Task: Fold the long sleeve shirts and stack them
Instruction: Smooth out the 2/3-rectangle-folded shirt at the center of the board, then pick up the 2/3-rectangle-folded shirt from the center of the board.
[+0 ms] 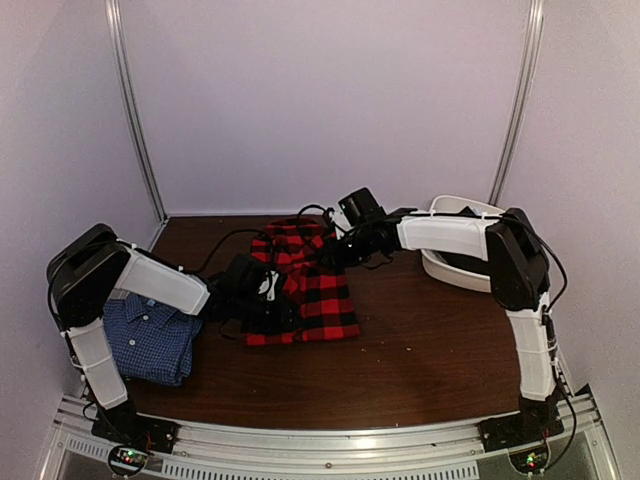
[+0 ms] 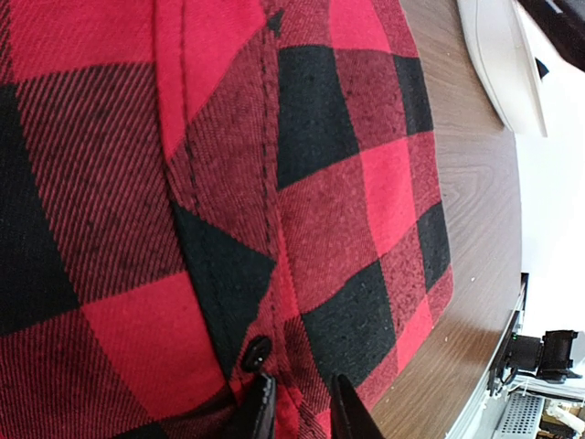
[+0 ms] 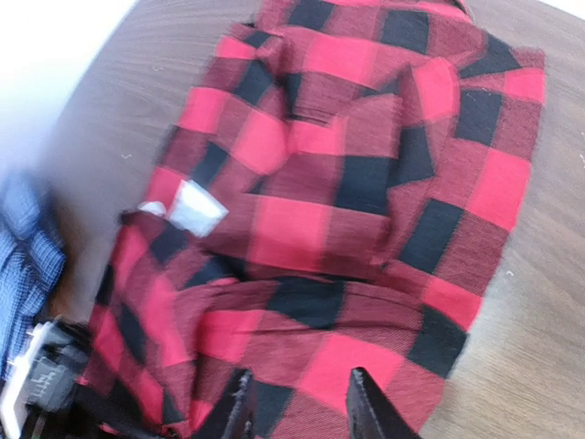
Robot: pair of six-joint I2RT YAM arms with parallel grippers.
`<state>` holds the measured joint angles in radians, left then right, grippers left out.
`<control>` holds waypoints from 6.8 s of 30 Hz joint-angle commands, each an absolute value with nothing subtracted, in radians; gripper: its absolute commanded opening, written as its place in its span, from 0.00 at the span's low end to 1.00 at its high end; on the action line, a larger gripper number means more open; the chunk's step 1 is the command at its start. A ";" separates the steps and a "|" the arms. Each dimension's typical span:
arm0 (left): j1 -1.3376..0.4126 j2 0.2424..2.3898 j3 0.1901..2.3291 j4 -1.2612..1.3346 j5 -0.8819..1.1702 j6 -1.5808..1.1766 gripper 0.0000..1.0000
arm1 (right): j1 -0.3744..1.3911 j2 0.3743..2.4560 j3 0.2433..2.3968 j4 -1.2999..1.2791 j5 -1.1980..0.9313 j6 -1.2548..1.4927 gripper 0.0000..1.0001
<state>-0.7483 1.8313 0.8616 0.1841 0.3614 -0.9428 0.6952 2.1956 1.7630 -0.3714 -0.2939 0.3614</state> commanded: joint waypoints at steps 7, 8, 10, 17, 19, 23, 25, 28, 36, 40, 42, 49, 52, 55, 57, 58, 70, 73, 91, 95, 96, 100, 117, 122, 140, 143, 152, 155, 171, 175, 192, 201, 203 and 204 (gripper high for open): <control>-0.757 1.838 0.852 0.219 0.358 -0.949 0.23 | 0.736 2.235 1.716 -0.259 -0.422 0.429 0.17; -0.758 1.838 0.851 0.221 0.358 -0.949 0.23 | 0.736 2.250 1.725 -0.256 -0.442 0.433 0.17; -0.758 1.837 0.849 0.222 0.357 -0.949 0.23 | 0.736 2.280 1.749 -0.250 -0.482 0.440 0.17; -0.758 1.838 0.844 0.230 0.356 -0.951 0.23 | 0.733 2.363 1.808 -0.211 -0.564 0.471 0.18; -0.757 1.839 0.843 0.230 0.356 -0.951 0.23 | 0.728 2.382 1.832 -0.199 -0.583 0.480 0.19; -0.758 1.839 0.840 0.230 0.358 -0.952 0.23 | 0.713 2.410 1.874 -0.174 -0.612 0.508 0.25; -0.758 1.839 0.837 0.233 0.358 -0.952 0.22 | 0.701 2.422 1.892 -0.159 -0.624 0.525 0.28; -0.757 1.838 0.833 0.238 0.360 -0.953 0.22 | 0.686 2.450 1.925 -0.143 -0.642 0.548 0.31; -0.758 1.842 0.843 0.239 0.366 -0.952 0.22 | 0.651 2.535 1.997 -0.115 -0.670 0.586 0.39; -0.758 1.842 0.858 0.228 0.366 -0.944 0.22 | 0.617 2.530 2.019 -0.136 -0.664 0.576 0.43; -0.757 1.842 0.865 0.223 0.365 -0.942 0.22 | 0.600 2.510 2.025 -0.155 -0.657 0.564 0.46; -0.756 1.829 0.925 0.181 0.359 -0.916 0.23 | 0.553 2.408 2.020 -0.225 -0.615 0.502 0.51; -0.755 1.806 0.979 0.144 0.336 -0.901 0.23 | 0.552 2.344 1.973 -0.246 -0.587 0.470 0.52; -0.748 1.778 1.027 0.097 0.280 -0.888 0.23 | 0.552 2.264 1.876 -0.227 -0.567 0.458 0.52; -0.729 1.762 1.045 0.081 0.243 -0.884 0.23 | 0.552 2.212 1.800 -0.201 -0.561 0.457 0.51; -0.718 1.760 1.056 0.066 0.224 -0.882 0.23 | 0.553 2.189 1.752 -0.186 -0.563 0.458 0.51; -0.578 2.020 1.271 0.034 0.239 -0.822 0.22 | 0.563 2.017 1.491 -0.101 -0.587 0.462 0.49; -0.550 2.099 1.328 0.039 0.264 -0.807 0.22 | 0.575 1.997 1.437 -0.088 -0.583 0.459 0.49; -0.538 2.010 1.397 -0.056 0.254 -0.747 0.26 | 0.612 2.106 1.546 -0.101 -0.524 0.444 0.48; -0.523 1.929 1.310 -0.055 0.237 -0.746 0.26 | 0.610 2.191 1.636 -0.123 -0.519 0.442 0.46; -0.517 1.915 1.288 -0.058 0.233 -0.747 0.26 | 0.608 2.213 1.655 -0.126 -0.516 0.443 0.46; -0.490 1.869 1.190 -0.039 0.230 -0.751 0.26 | 0.595 2.294 1.717 -0.134 -0.514 0.453 0.45; -0.392 2.062 1.286 -0.067 0.209 -0.660 0.24 | 0.569 2.355 1.780 -0.198 -0.515 0.446 0.46; -0.384 2.077 1.346 -0.099 0.211 -0.632 0.24 | 0.569 2.305 1.790 -0.251 -0.487 0.409 0.47; -0.413 1.670 1.024 -0.146 0.304 -0.706 0.32 | 0.631 1.841 1.204 -0.153 -0.424 0.423 0.51; -0.445 1.589 0.927 -0.147 0.304 -0.731 0.32 | 0.646 1.786 1.106 -0.126 -0.416 0.442 0.51; -0.563 1.458 0.713 -0.160 0.252 -0.833 0.32 | 0.705 1.752 0.969 -0.075 -0.417 0.489 0.51; -0.575 1.445 0.674 -0.155 0.239 -0.854 0.32 | 0.724 1.766 0.963 -0.066 -0.418 0.496 0.51; -0.589 1.423 0.593 -0.121 0.232 -0.894 0.33 | 0.765 1.809 0.954 -0.042 -0.395 0.517 0.50; -0.589 1.440 0.592 -0.113 0.232 -0.891 0.33 | 0.769 1.810 0.939 -0.029 -0.395 0.524 0.50; -0.604 1.489 0.592 -0.084 0.228 -0.894 0.31 | 0.777 1.832 0.898 0.032 -0.380 0.554 0.43; -0.610 1.501 0.597 -0.077 0.227 -0.899 0.22 | 0.775 1.796 0.878 0.061 -0.350 0.588 0.42; -0.612 1.501 0.598 -0.076 0.227 -0.900 0.19 | 0.773 1.789 0.870 0.076 -0.349 0.601 0.41; -0.612 1.500 0.598 -0.076 0.227 -0.900 0.17 | 0.772 1.786 0.866 0.084 -0.350 0.609 0.41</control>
